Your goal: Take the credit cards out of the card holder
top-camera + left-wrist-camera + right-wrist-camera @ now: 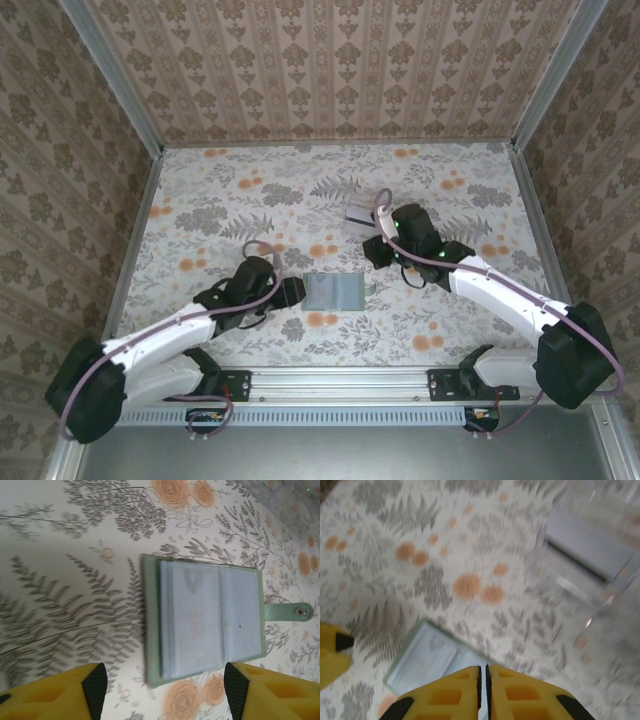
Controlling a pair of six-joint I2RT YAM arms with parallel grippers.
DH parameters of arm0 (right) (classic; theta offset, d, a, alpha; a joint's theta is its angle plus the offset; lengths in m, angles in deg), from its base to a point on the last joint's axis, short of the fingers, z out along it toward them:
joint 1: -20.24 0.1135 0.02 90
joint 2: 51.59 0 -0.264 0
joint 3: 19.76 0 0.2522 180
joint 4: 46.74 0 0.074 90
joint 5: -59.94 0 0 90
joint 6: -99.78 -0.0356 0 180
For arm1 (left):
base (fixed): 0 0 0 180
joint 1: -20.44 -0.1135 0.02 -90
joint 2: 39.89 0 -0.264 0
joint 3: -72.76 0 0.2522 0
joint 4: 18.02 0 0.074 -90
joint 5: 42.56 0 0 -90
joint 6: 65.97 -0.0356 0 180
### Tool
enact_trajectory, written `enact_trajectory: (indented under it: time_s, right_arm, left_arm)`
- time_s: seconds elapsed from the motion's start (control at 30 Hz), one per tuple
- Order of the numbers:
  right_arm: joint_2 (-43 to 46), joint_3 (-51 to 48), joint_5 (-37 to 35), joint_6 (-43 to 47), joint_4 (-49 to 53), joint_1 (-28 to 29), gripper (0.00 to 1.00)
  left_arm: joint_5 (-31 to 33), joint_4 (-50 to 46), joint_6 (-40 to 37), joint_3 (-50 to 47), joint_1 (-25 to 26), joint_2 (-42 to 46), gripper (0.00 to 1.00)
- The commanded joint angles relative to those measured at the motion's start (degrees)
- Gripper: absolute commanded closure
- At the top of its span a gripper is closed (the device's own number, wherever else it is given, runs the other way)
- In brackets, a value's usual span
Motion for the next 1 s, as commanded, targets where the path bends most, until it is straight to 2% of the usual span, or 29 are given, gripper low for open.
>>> enact_trajectory:
  time_s: [0.0,0.2,0.33,0.53,0.7,0.97]
  right_arm:
    - [1.8,-5.0,1.2,-7.0,-2.1,2.9,0.85]
    - [1.5,-13.5,-0.1,-11.9,-6.3,6.5,0.86]
    - [-1.4,-15.9,-0.1,-13.7,-9.2,7.5,0.87]
    - [-6.5,-14.5,0.7,-14.6,-12.7,7.8,0.91]
    - [-10.4,-12.5,-0.9,-14.4,-11.0,7.9,0.99]
    - [-12.5,-12.7,-1.2,-14.8,-10.6,7.9,1.00]
  left_arm:
    - [-1.5,2.9,-0.4,3.6,1.3,-4.5,0.38]
    - [-0.8,2.0,0.7,6.3,3.2,-10.2,0.42]
    - [-0.7,1.4,1.2,7.1,3.8,-12.4,0.43]
    - [-0.9,1.0,1.2,8.4,4.3,-14.6,0.48]
    - [-0.9,0.8,1.1,8.7,4.4,-15.6,0.48]
    - [-1.9,2.2,0.8,8.7,4.4,-18.0,0.49]
